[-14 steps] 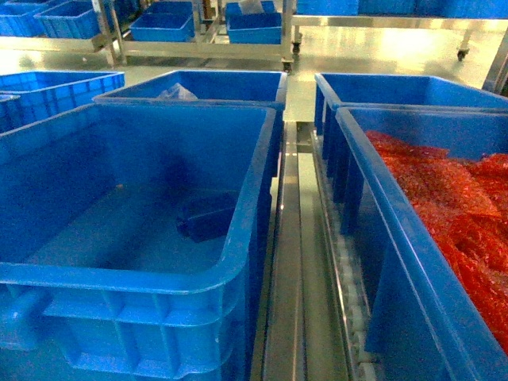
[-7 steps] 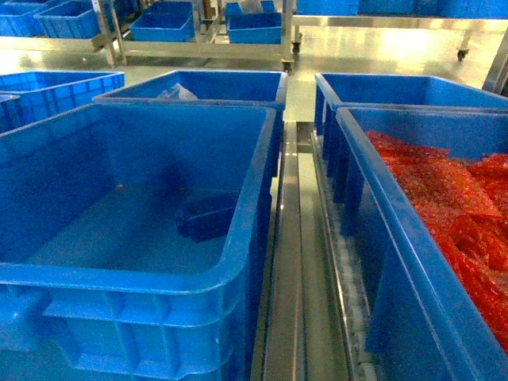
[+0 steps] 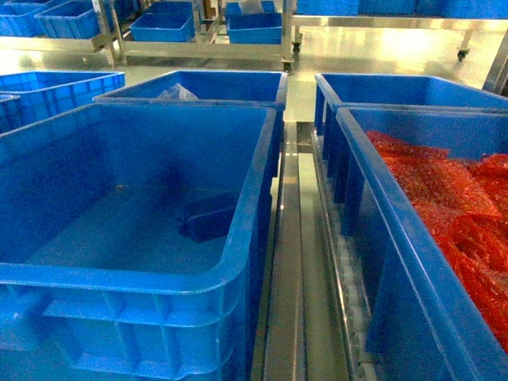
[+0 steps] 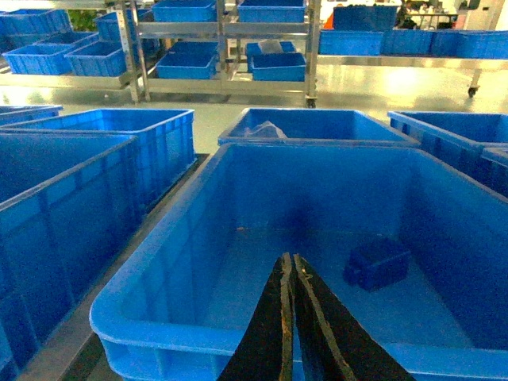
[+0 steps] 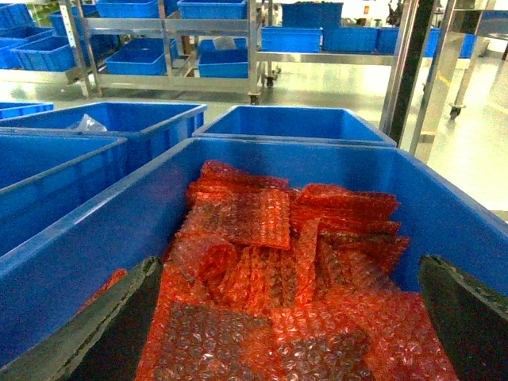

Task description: Pick blue part to blue bin on bottom shelf

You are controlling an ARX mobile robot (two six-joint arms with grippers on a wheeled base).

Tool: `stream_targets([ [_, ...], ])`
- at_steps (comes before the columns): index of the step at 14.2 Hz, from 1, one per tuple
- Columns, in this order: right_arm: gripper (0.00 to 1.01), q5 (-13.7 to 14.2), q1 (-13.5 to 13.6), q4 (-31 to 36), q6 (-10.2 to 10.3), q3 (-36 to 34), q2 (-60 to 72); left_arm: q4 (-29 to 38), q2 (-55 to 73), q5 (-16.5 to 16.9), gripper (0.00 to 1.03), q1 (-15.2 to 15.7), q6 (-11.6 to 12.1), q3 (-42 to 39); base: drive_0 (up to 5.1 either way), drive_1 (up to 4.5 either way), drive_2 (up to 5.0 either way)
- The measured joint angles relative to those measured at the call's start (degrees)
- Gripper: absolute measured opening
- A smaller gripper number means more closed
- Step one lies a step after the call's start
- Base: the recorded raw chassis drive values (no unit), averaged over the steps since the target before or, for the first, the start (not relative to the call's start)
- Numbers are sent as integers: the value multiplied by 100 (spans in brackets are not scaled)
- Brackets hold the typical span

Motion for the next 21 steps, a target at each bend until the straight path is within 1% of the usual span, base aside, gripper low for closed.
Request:
stream_targets([
  [1,98,0,0,-2,0,0,0,-46,-52,0,2,0,0,0,0,0,0],
  [6,98,0,0,-2,0,0,0,-745,-734,0,2,0,0,0,0,0,0],
  [9,98,0,0,-2,0,0,0,-1049,-1038,0,2,0,0,0,0,0,0],
  [10,98,0,0,0,0,0,0,-1305,-1226,-2,2,0,0,9,0,0,0],
  [11,98,2,0,-4,2,0,0,-2142,-1838,11,2,0,0,2,0,0,0],
  [12,98,0,0,-4,0,0,0,-1982,-2002,2,2,0,4,22,0,0,0],
  [13,98,7,0,-15,0,0,0,-2124,-2004,4,2,2,4,4,0,0,0],
  [16,98,0,0,0,0,0,0,-2096,-2004,2,2,0,9,2,0,0,0],
  [17,98,0,0,0,0,0,0,-2096,-2004,0,8,0,7,2,0,0,0],
  [20,98,0,0,0,0,0,0,-2096,-2004,2,47,0,9,2,0,0,0],
  [21,98,0,0,0,0,0,0,-2096,-2004,2,61,0,9,2,0,0,0],
])
